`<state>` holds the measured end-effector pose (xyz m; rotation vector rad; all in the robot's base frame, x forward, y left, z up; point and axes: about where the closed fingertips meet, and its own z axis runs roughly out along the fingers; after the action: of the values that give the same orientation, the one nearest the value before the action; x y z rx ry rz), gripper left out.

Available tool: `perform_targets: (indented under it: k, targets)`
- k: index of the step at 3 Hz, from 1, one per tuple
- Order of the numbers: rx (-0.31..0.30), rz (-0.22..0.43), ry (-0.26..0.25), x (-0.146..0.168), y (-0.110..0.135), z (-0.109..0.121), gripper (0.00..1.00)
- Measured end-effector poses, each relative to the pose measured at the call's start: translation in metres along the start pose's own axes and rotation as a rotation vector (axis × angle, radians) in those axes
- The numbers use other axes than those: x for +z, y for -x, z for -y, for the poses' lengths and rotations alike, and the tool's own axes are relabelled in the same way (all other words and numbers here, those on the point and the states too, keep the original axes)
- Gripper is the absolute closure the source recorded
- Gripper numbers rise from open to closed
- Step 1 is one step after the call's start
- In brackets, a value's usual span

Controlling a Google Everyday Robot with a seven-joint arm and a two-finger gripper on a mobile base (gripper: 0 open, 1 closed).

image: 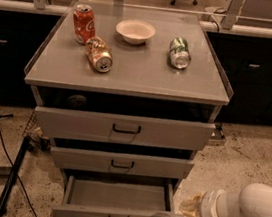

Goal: Close bottom drawer

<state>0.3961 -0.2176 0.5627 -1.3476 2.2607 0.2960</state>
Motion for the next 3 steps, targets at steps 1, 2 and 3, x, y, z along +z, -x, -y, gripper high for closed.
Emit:
perform_targets:
  k: [1, 2, 3]
  targets:
    - [0.042, 0.019, 0.031, 0.032, -0.013, -0.006, 1.0]
    - [0.043, 0.017, 0.043, 0.037, -0.016, -0.008, 1.0]
    - [0.056, 0.007, 0.103, 0.074, -0.04, -0.017, 1.0]
